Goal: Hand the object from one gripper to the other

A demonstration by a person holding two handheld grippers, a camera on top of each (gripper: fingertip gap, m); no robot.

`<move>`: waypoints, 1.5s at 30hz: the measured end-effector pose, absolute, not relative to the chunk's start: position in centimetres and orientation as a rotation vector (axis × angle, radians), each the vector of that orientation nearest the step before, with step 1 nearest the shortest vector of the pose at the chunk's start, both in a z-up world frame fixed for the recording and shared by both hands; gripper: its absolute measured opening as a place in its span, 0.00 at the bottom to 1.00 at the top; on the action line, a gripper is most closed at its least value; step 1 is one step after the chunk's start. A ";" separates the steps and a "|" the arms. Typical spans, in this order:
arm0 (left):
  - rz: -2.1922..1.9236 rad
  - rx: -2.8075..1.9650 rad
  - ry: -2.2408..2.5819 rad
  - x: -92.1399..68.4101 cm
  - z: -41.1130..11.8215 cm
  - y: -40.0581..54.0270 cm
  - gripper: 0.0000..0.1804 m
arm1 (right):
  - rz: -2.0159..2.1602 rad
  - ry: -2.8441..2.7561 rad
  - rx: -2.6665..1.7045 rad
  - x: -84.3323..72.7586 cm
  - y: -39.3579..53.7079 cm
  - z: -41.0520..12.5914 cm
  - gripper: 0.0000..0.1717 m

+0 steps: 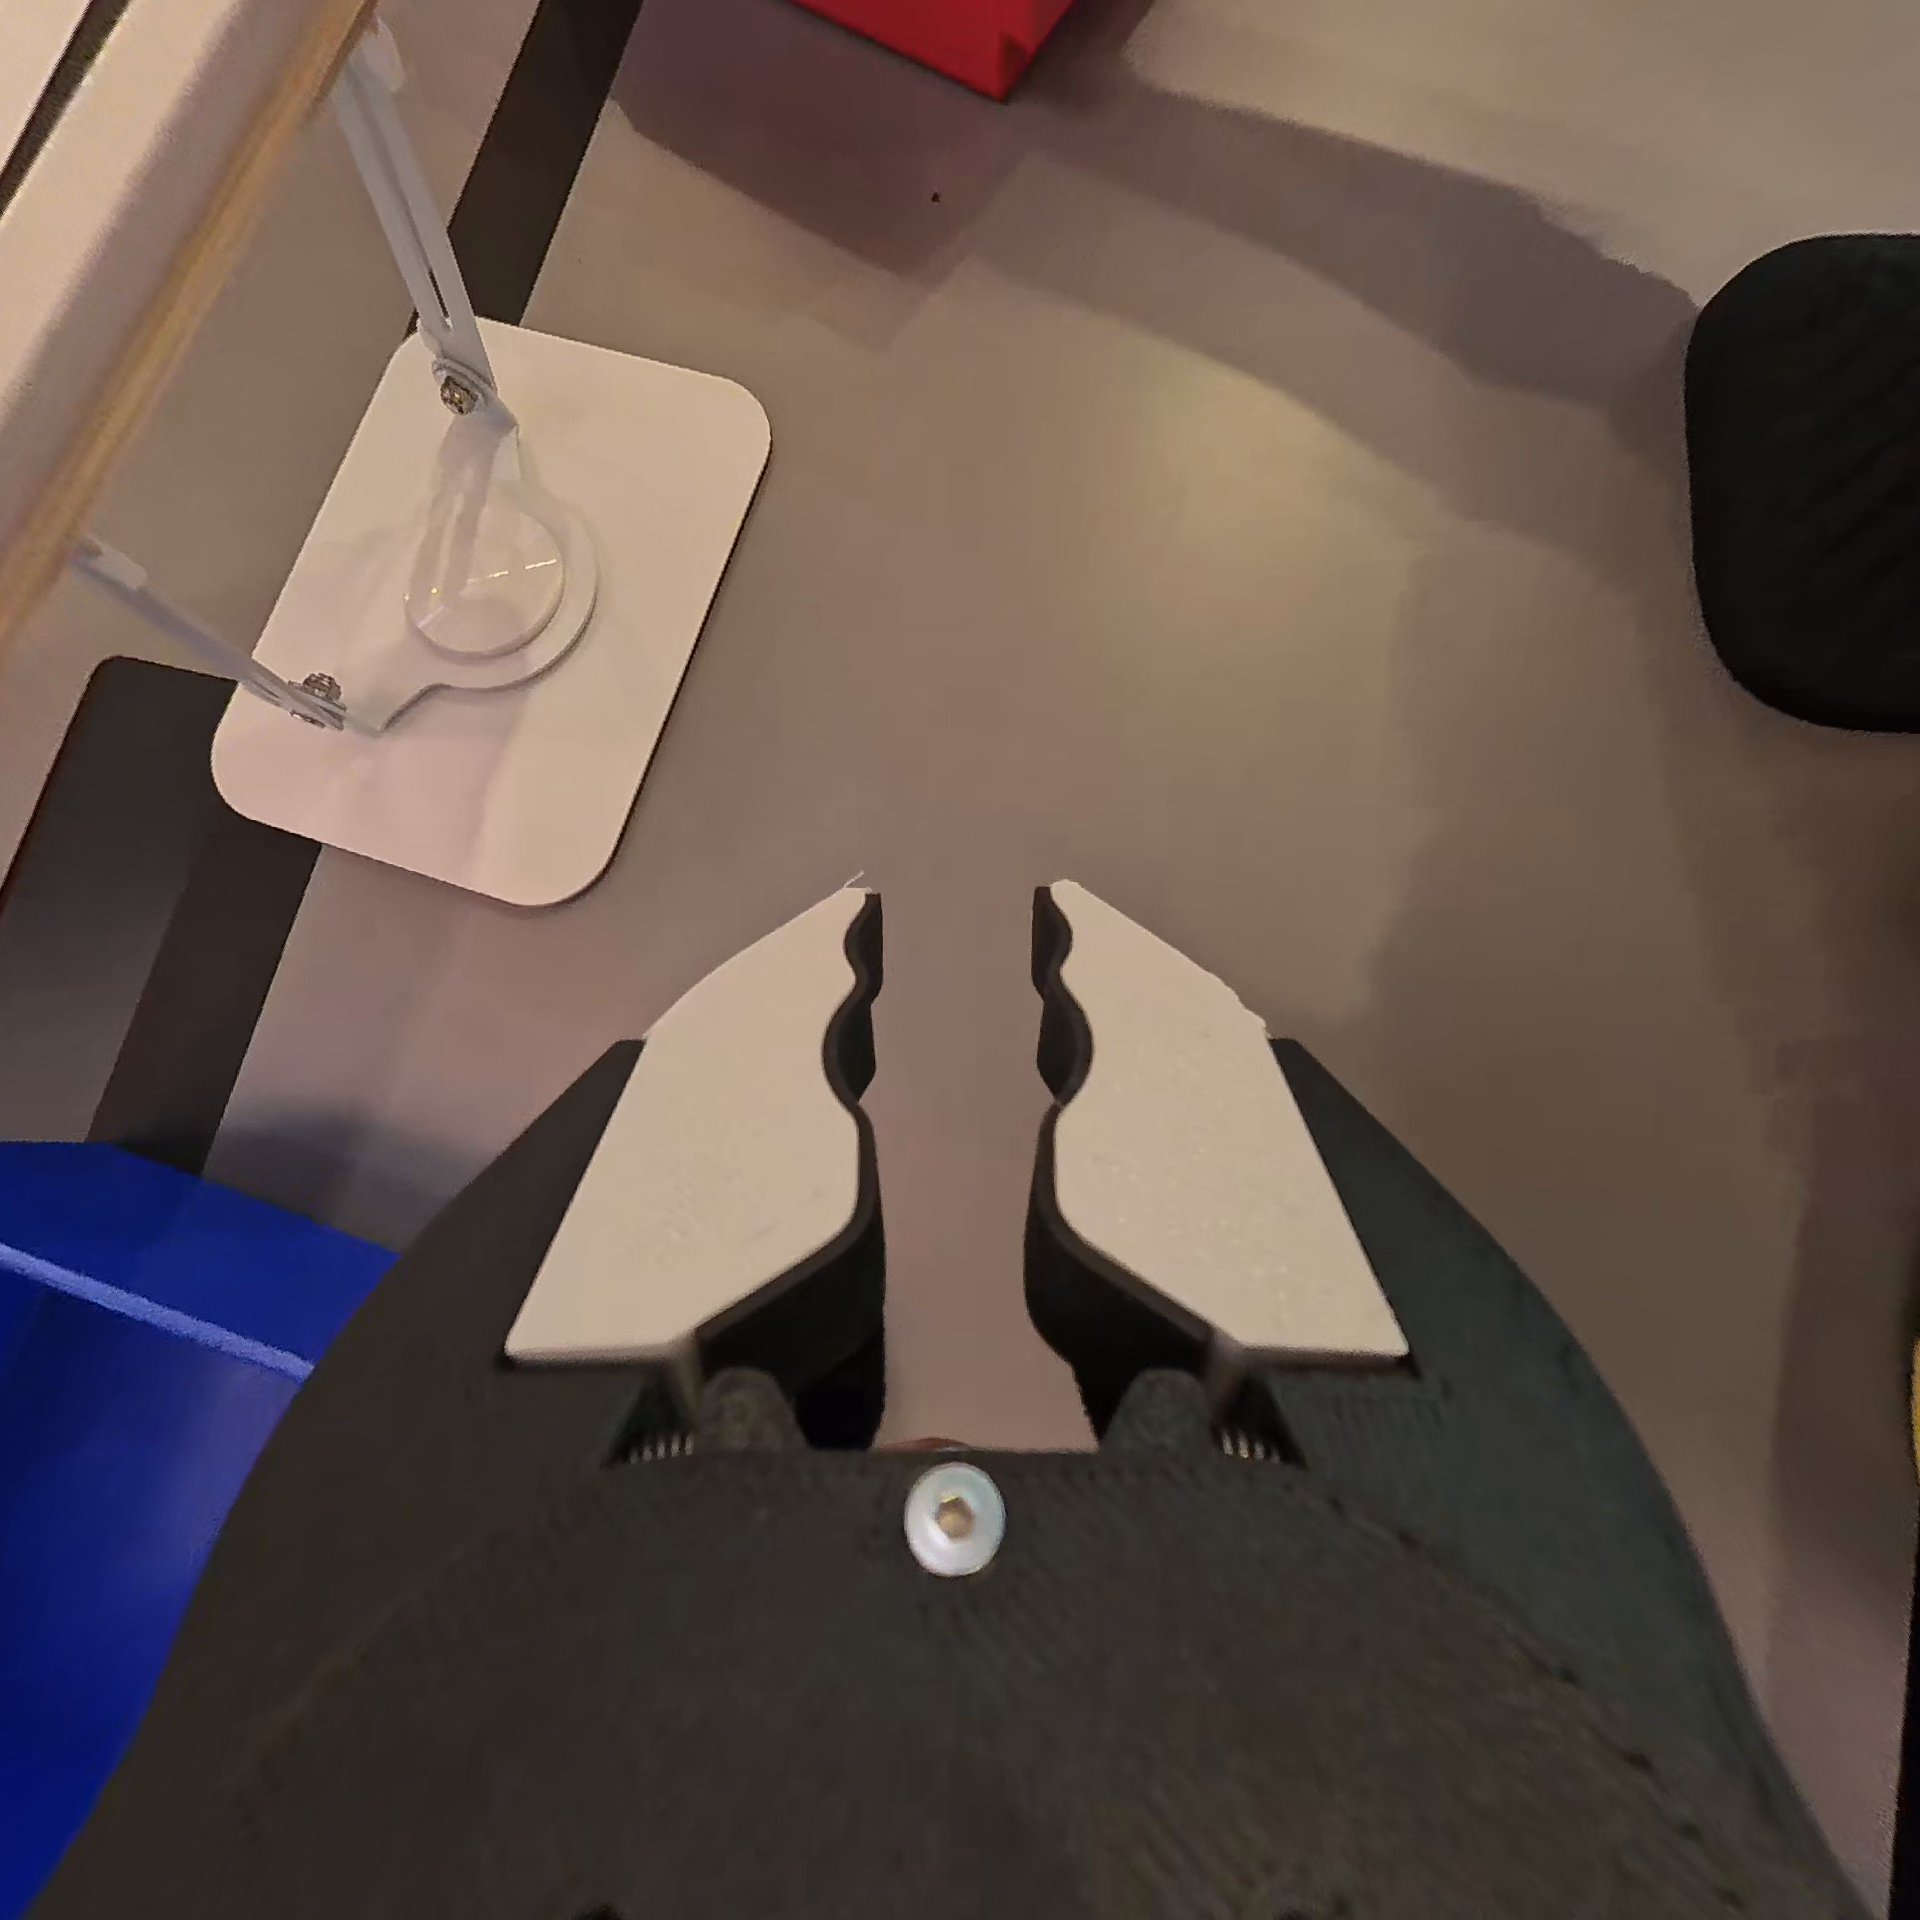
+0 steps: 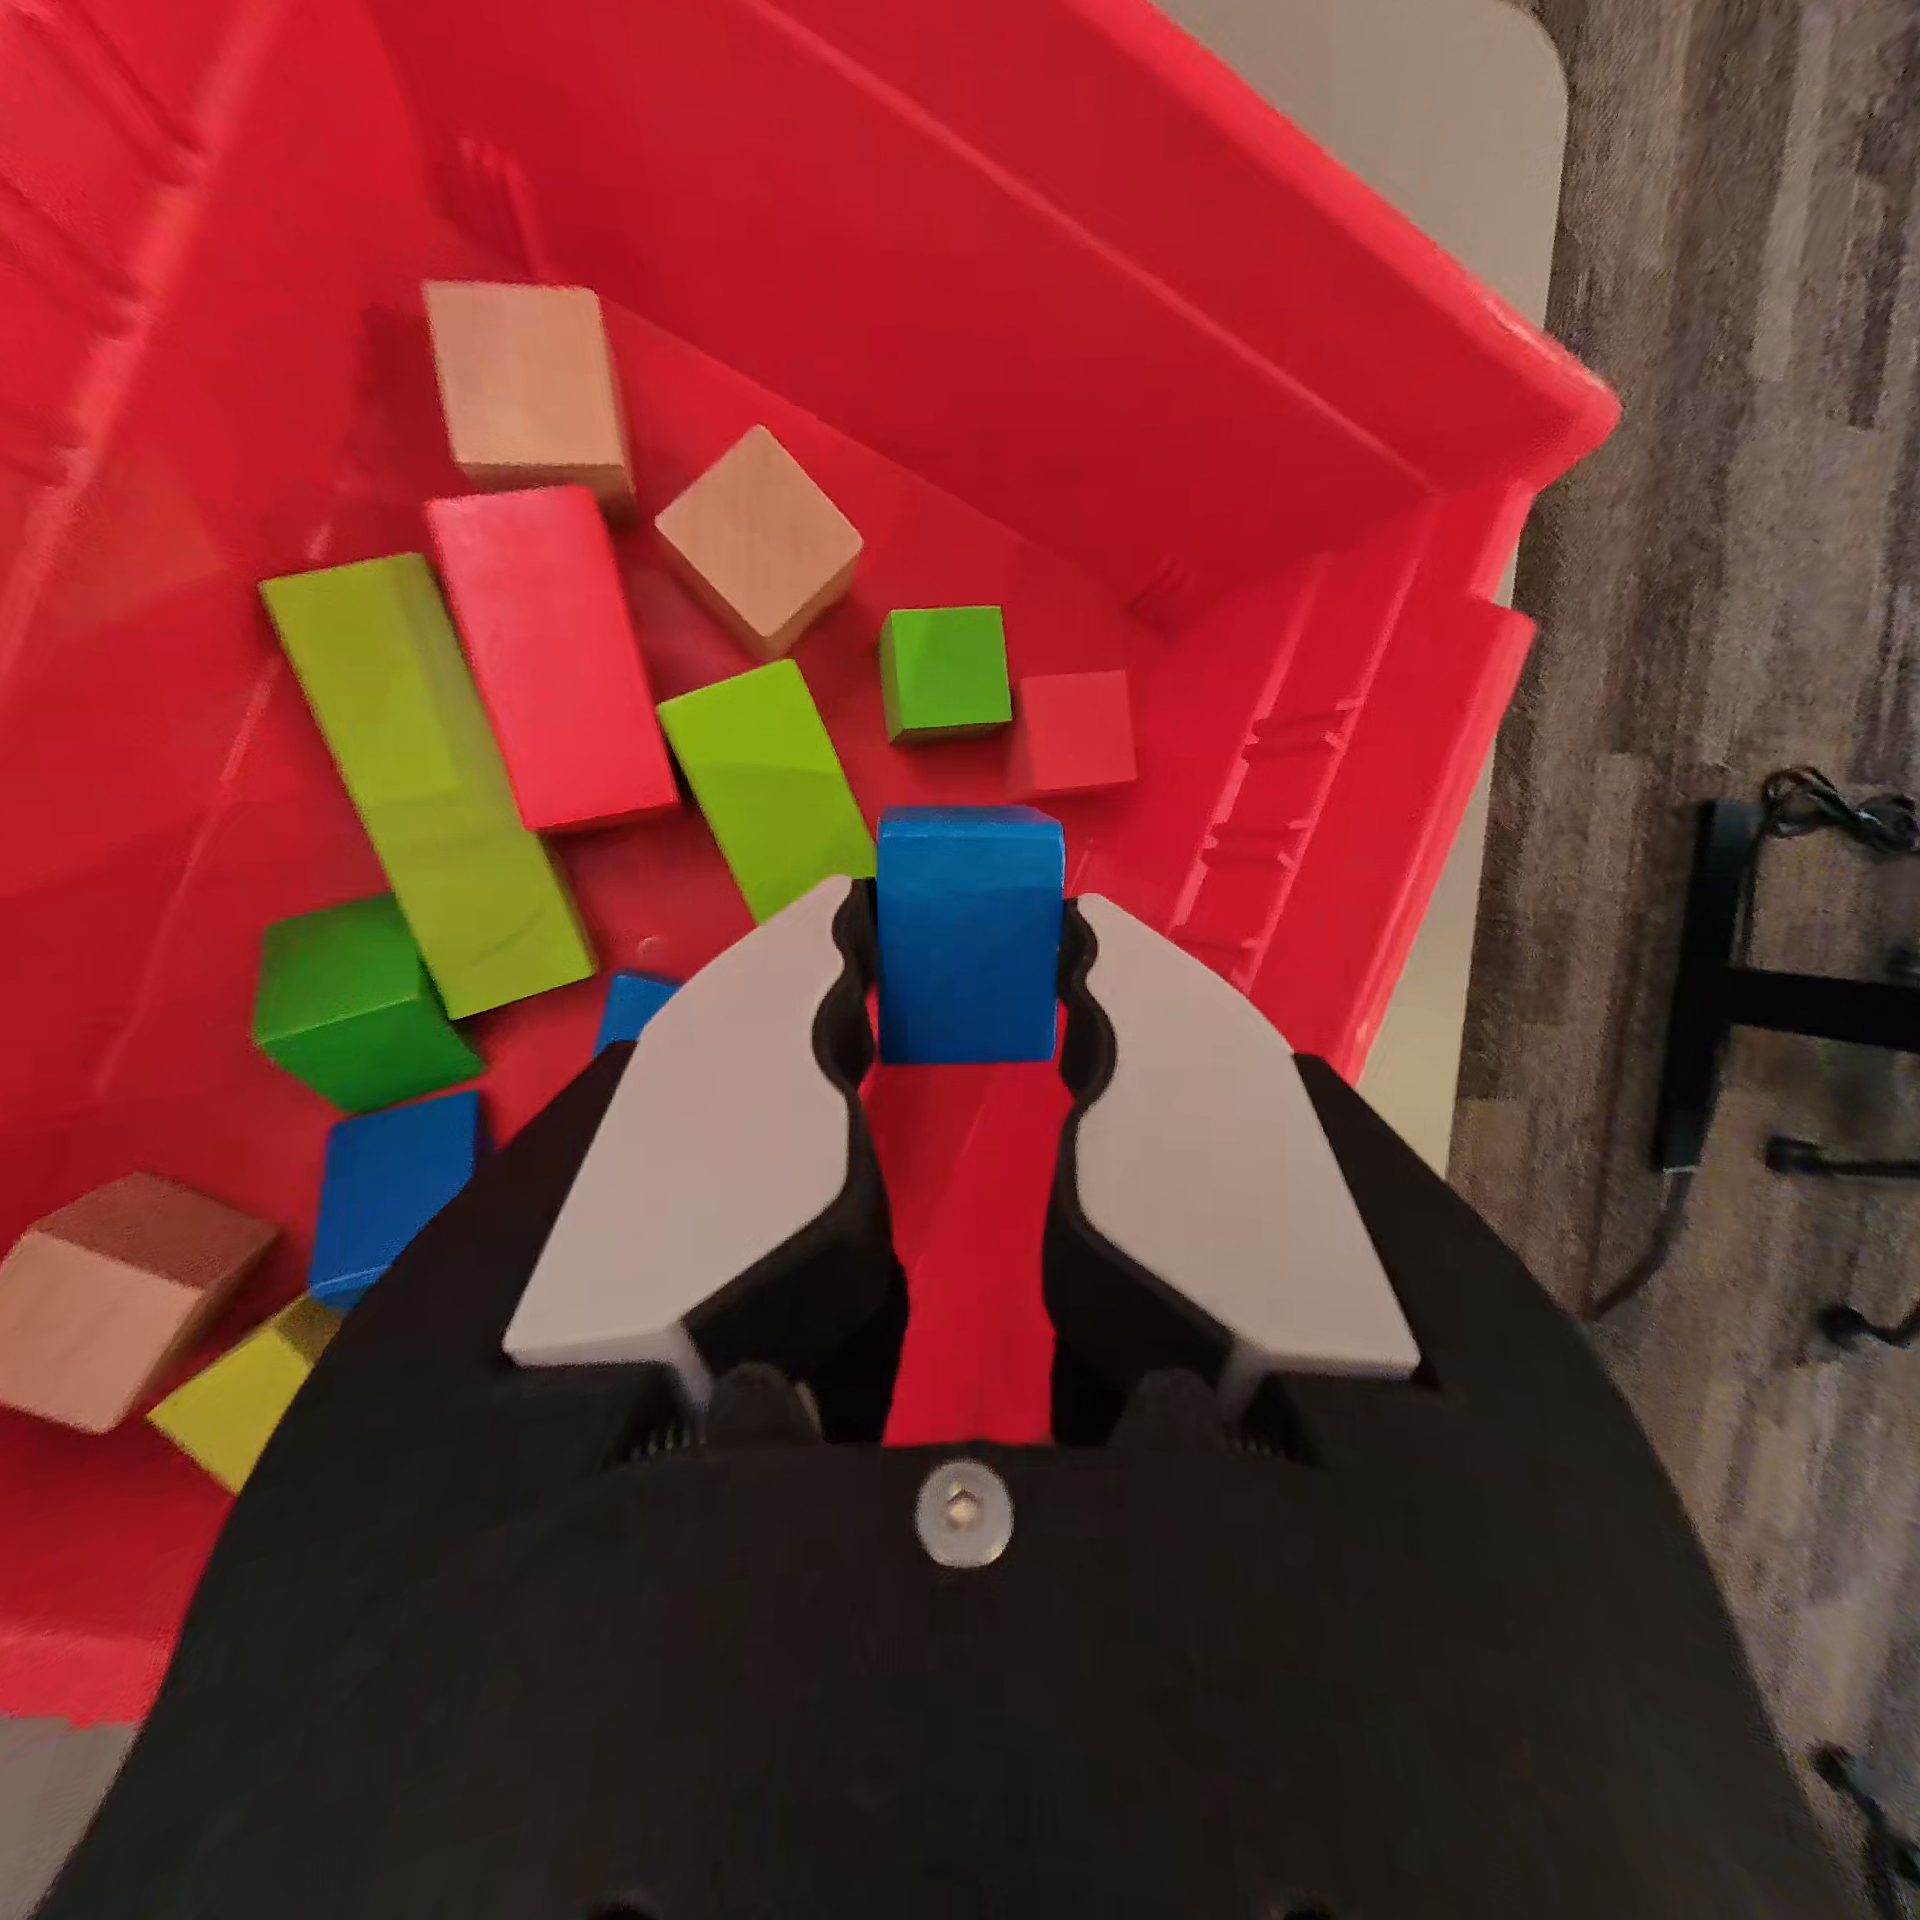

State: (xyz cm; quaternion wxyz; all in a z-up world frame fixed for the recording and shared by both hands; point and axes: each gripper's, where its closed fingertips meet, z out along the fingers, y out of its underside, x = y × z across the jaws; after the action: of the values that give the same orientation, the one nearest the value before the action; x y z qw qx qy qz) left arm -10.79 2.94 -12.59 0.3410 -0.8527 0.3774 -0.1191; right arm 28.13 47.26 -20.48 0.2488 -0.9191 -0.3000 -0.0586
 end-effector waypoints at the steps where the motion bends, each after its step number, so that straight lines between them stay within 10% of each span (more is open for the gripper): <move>1: -0.312 -2.219 0.983 -10.9 -12.7 2.8 0.15 | -0.184 -0.827 -2.519 28.2 47.6 -20.9 0.18; 45: -0.227 -2.303 0.739 -14.6 -13.8 -0.2 0.30 | -0.379 -1.142 -2.826 29.1 48.9 -24.5 0.30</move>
State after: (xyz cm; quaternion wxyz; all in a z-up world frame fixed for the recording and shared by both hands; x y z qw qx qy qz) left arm -14.58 -0.17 -13.76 0.3488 -0.8884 0.2852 -0.0875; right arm 29.10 48.85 -24.53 0.0351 -0.9196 -0.3714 -0.1233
